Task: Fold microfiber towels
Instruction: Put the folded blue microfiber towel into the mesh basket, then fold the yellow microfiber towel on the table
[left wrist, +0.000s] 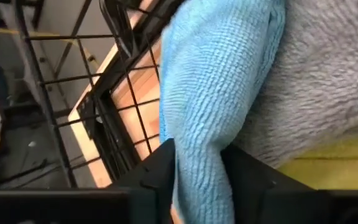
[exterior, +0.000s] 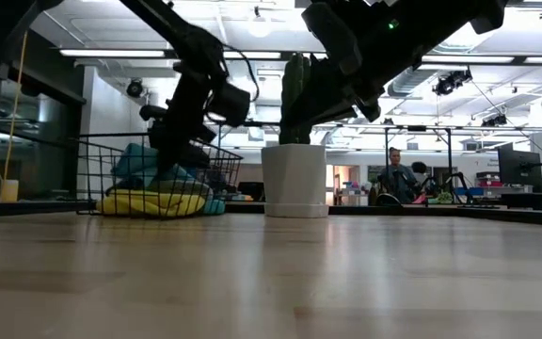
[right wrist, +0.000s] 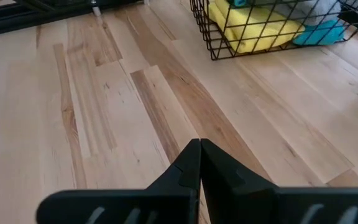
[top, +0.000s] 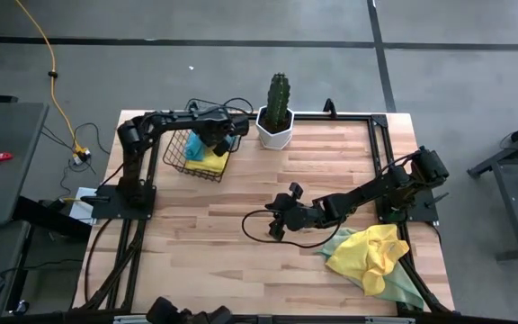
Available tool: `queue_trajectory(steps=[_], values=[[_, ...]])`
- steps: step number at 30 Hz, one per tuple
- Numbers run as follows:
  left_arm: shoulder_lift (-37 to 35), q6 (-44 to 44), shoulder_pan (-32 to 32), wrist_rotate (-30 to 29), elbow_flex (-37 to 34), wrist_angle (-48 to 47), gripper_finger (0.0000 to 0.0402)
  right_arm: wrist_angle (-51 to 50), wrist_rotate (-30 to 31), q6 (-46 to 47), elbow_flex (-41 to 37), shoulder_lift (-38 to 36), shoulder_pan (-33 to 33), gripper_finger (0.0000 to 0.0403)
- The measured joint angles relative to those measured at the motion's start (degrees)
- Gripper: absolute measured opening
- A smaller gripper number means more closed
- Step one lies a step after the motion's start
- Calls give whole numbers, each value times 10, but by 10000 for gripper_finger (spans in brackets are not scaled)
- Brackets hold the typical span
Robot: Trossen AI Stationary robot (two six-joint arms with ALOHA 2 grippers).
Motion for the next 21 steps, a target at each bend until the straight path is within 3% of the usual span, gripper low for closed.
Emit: queue_trajectory(steps=[11, 17, 21], values=[[-123, 58, 0, 101, 0, 106, 199, 0, 0, 2, 0, 0, 0, 0], [-198, 99, -2, 182, 0, 228, 211, 0, -5, 2, 0, 0, 0, 0], [-260, 141, -32, 238, -48, 359, 207, 0, -11, 2, 0, 0, 0, 0]])
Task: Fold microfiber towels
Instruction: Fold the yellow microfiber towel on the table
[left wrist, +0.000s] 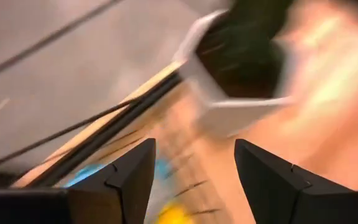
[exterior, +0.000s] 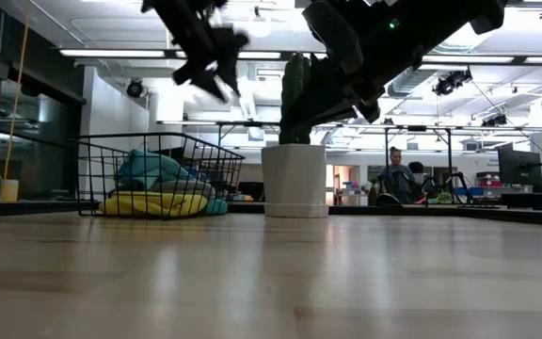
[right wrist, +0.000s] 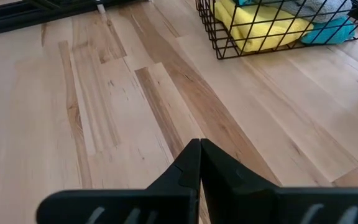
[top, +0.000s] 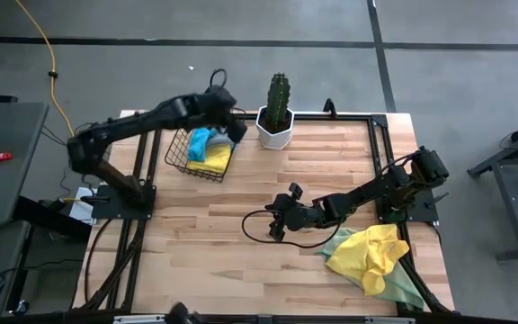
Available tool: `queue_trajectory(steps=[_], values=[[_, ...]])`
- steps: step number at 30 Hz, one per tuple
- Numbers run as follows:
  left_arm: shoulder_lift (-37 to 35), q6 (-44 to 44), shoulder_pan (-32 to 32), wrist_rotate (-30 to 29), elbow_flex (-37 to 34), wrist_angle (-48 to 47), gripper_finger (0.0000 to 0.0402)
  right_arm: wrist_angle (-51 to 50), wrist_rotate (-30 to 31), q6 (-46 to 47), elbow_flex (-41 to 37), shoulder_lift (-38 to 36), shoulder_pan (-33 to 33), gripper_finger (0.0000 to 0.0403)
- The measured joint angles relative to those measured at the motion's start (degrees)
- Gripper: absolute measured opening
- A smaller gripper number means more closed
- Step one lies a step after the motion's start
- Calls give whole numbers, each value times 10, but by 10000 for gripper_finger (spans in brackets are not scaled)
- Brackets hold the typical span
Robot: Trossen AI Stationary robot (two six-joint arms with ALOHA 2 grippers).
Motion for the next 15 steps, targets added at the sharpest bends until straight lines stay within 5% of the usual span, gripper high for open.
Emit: queue_trajectory(steps=[8, 15], values=[[-145, 36, -156, 91, -271, 404, 193, 0, 0, 1, 0, 0, 0, 0], [-260, 56, -333, 114, -498, 762, 186, 12, 0, 1, 0, 0, 0, 0]])
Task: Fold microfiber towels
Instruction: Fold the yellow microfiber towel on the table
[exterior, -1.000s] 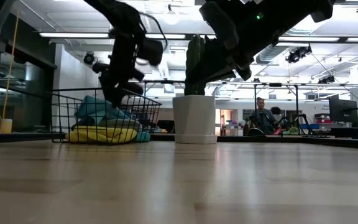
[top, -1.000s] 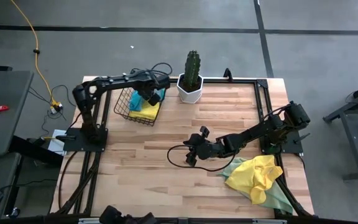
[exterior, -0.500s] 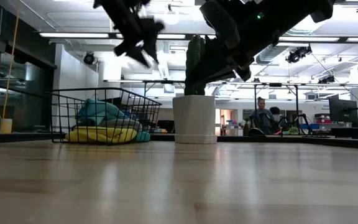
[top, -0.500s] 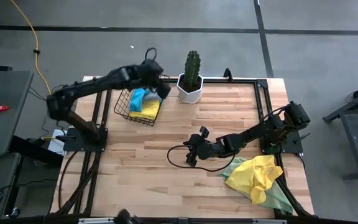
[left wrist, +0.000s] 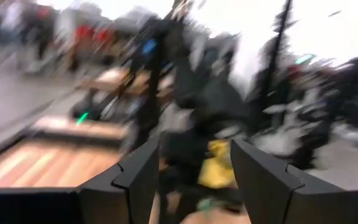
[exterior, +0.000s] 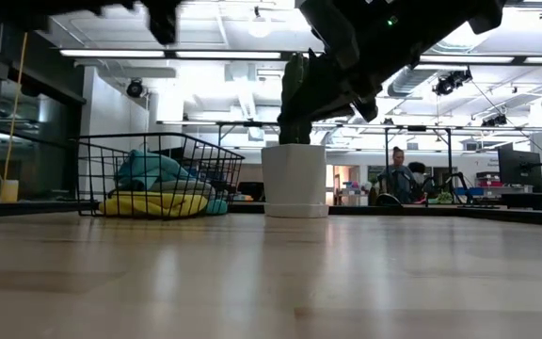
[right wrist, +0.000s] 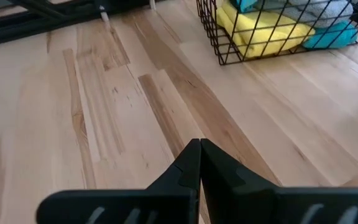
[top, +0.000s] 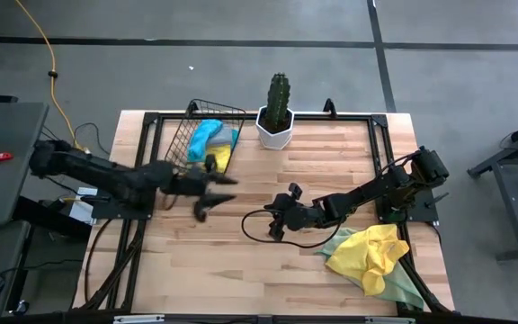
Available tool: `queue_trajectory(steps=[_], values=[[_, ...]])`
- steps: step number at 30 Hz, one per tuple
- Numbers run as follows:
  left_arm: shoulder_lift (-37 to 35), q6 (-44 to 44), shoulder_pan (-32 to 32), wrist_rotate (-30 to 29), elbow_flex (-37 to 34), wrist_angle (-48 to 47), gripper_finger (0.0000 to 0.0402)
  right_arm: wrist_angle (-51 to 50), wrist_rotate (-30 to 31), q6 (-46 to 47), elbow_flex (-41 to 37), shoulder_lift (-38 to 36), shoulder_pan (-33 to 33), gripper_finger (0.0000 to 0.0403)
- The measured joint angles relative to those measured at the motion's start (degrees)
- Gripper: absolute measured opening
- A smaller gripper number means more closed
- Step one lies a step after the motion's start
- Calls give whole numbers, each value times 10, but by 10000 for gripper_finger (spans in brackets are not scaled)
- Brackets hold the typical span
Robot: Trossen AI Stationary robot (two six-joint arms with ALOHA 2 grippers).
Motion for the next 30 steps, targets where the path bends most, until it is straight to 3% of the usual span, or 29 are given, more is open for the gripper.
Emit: queue_trajectory(steps=[3, 7, 11, 16, 22, 30], values=[[-58, 19, -54, 4, -44, 48, 186, 18, 0, -13, 0, 0, 0, 0], [-116, 47, -107, -12, -70, 25, 186, 27, 1, -37, 0, -3, 2, 0], [-133, 67, -140, -67, -87, 16, 186, 8, -6, -60, 0, -31, 14, 0], [-137, 100, -150, -99, -88, 15, 186, -83, -64, -63, 0, -89, 70, 0], [-136, 100, -150, -103, -88, 14, 186, -200, -83, 108, 0, -129, 156, 0], [-136, 91, -150, -103, -88, 13, 186, -392, -196, 357, 0, -129, 217, 0]])
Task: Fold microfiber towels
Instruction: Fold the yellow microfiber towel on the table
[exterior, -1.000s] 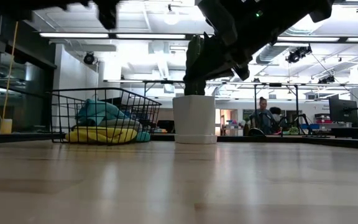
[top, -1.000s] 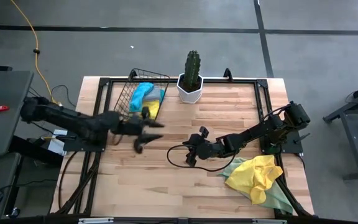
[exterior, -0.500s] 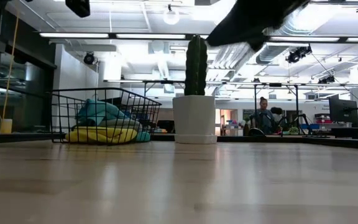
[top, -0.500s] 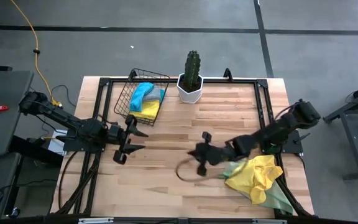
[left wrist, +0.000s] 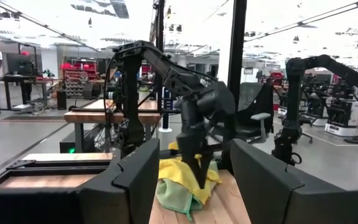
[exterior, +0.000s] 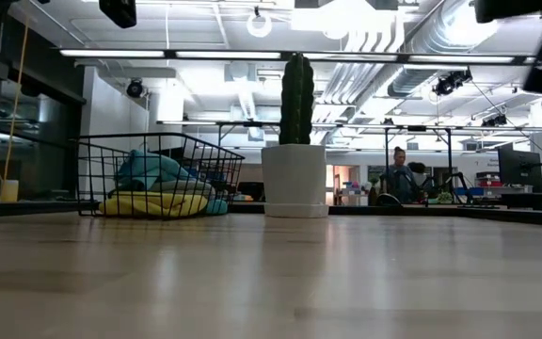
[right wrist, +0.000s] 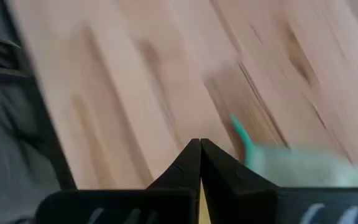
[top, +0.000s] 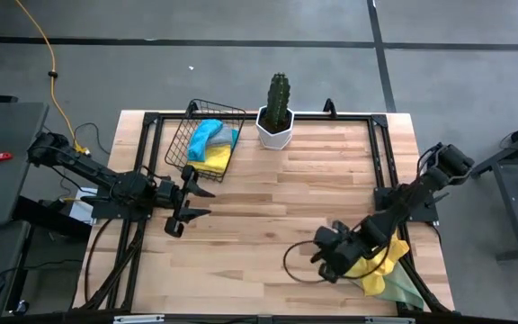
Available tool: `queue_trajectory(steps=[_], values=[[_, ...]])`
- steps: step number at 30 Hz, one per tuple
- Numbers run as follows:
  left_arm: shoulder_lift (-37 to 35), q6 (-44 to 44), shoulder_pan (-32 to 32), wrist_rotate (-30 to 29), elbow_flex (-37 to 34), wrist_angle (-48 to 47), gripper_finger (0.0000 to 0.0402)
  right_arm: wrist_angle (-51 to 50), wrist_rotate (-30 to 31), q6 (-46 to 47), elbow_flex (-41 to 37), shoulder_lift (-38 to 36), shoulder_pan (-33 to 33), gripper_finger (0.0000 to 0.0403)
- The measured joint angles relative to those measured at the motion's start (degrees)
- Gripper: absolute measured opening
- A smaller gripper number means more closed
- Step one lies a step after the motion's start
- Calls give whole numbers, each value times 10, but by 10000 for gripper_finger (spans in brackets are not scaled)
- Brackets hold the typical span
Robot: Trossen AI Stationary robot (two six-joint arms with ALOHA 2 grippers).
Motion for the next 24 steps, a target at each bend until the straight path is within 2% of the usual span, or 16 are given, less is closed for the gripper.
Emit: queue_trajectory(steps=[4, 14, 19, 24], values=[[0, 3, 0, -10, 0, -1, 186, -86, -70, 45, 0, -1, -4, 17], [0, 10, 1, -49, 0, -28, 186, -158, -153, 26, 0, -1, -7, 145], [0, 9, 1, -49, 0, -28, 186, -203, -215, 14, 22, -1, -15, 177], [0, 9, 1, -49, 0, -30, 186, -313, -172, -16, 89, -1, -18, 170]])
